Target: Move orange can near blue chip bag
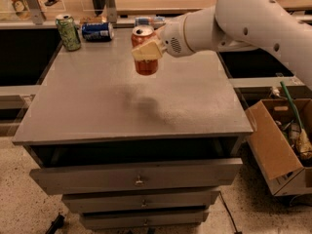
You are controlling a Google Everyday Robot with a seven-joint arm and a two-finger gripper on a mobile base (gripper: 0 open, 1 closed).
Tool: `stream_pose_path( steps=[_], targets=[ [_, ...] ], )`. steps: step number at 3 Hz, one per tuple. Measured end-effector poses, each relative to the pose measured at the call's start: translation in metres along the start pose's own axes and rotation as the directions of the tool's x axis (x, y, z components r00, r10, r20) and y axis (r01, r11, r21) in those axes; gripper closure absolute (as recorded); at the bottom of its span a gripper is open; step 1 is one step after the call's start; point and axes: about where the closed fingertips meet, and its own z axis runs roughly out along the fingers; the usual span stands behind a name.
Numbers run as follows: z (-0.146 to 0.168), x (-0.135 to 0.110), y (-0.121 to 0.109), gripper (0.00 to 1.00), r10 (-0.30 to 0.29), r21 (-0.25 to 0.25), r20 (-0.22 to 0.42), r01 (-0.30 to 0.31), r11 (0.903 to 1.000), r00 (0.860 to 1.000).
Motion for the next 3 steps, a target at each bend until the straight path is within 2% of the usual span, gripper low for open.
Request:
stream_pose_path(
  steps=[2,3],
  targets=[
    [0.011,0.03,0.004,1.0,0.011,0.003,-0.018,-0.011,0.9999,1.0],
    [0.02,0.037,0.003,1.0,0.011,0.015,0.009,-0.011,0.9998,1.0]
  ],
)
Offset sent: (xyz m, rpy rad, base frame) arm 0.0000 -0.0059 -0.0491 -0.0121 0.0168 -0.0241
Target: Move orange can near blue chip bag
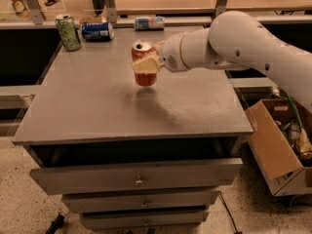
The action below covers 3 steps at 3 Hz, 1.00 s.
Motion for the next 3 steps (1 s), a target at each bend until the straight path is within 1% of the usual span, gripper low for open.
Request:
stream_pose_path(
  steps=[1,2,3],
  targets=[
    [0.0081,0.0068,-0.0004,1.0,0.008,0.026,0.046,-0.01,0.9996,0.999],
    [0.0115,0.0064,0.0004,1.0,0.008,0.019,0.034,-0.009,0.9998,0.999],
    [0.016,0.0109,0.0027,0.84,0.013,-0.001,0.017,-0.013,0.9999,1.0]
  ],
)
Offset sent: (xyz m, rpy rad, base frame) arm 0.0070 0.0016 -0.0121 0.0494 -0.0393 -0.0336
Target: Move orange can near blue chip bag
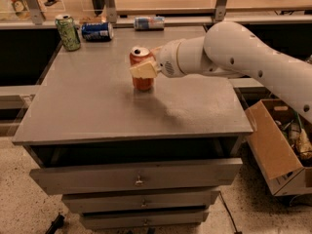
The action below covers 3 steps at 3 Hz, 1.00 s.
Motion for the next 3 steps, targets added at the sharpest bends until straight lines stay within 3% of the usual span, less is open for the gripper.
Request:
stream_pose_path(
  steps=[3],
  targets=[
    [0.0049,0.0023,0.0045,0.14,-0.004,-0.021,-0.004,0.004,0.9998,1.0]
  ],
)
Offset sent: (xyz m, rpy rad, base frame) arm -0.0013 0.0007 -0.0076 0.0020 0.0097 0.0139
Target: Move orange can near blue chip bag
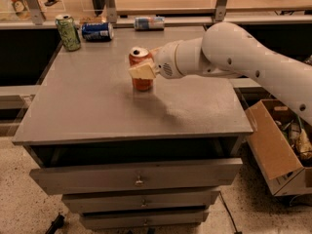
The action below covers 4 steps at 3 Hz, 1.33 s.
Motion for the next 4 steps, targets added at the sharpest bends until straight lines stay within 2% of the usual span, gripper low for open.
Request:
stream_pose_path(
  steps=[1,4],
  targets=[
    [0.0,-0.001,0.0,0.0,-0.005,-0.005,-0.002,0.005,1.0,1.0],
    [-0.036,-0.014,-0.006,0.0,-0.022,0.027,0.025,0.021,0.9994,0.999]
  ],
)
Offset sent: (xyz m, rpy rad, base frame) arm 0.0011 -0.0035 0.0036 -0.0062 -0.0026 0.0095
